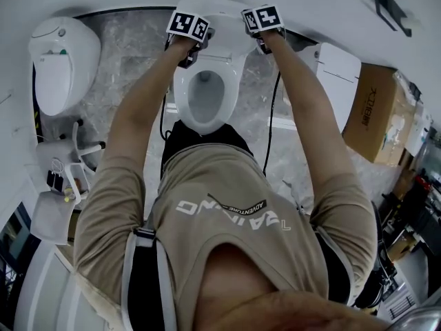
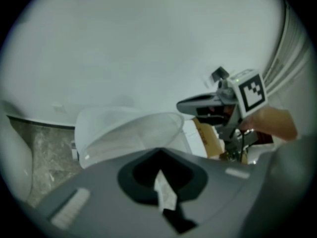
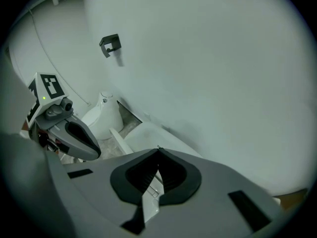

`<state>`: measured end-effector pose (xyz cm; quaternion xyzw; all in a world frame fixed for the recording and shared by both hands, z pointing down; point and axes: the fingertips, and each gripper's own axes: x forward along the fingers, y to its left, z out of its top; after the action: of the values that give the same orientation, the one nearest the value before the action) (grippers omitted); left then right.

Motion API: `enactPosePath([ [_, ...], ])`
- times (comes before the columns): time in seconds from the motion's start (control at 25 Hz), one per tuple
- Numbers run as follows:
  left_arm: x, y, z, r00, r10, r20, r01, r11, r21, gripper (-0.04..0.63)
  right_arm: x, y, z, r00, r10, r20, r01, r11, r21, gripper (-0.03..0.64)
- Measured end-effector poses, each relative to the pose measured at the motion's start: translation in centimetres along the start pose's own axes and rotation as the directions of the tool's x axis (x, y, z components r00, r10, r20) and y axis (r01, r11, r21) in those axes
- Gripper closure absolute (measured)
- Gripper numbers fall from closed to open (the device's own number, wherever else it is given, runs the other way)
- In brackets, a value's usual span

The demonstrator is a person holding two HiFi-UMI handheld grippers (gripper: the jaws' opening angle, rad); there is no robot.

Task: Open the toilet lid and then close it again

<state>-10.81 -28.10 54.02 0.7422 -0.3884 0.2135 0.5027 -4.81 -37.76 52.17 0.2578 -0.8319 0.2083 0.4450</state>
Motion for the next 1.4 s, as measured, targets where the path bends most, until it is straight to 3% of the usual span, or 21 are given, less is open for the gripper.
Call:
enactPosePath([
  [0.2, -0.2, 0.3, -0.1, 1.0, -0.01, 0.002, 0.01, 1.0, 0.003, 0.591, 1.0, 0.1, -0.2, 0.999, 0.034, -0.019, -0.033, 0.998, 0.054, 0.607],
  [0.44, -0.1, 0.3, 0.0, 1.0, -0.022, 0.011, 0.022, 1.0, 0.006, 0.591, 0.8, 1.2, -1.3, 0.99, 0.134, -0.052, -0.128, 0.986, 0.104, 0.607],
  [0.64, -0.5, -0.4, -1.2, 0.997, -0.068, 0.022, 0.069, 0.997, -0.047, 0.591, 0.6, 4.1, -2.8, 0.965, 0.227, -0.127, -0.223, 0.974, 0.046, 0.607],
  [0.92, -1.7, -1.7, -4.6, 0.995, -0.094, 0.017, 0.095, 0.992, -0.084, 0.591, -0.1, 7.5, -5.1, 0.953, 0.254, -0.162, -0.258, 0.966, -0.003, 0.607],
  [1.2, -3.1, -1.5, -8.2, 0.997, -0.075, 0.009, 0.075, 0.992, -0.106, 0.591, -1.5, 9.8, -7.6, 0.96, 0.265, -0.091, -0.259, 0.963, 0.079, 0.607],
  [1.4, -3.6, -2.3, -11.1, 0.997, -0.071, -0.015, 0.069, 0.993, -0.095, 0.591, -2.6, 11.5, -10.0, 0.965, 0.246, -0.085, -0.24, 0.968, 0.073, 0.607],
])
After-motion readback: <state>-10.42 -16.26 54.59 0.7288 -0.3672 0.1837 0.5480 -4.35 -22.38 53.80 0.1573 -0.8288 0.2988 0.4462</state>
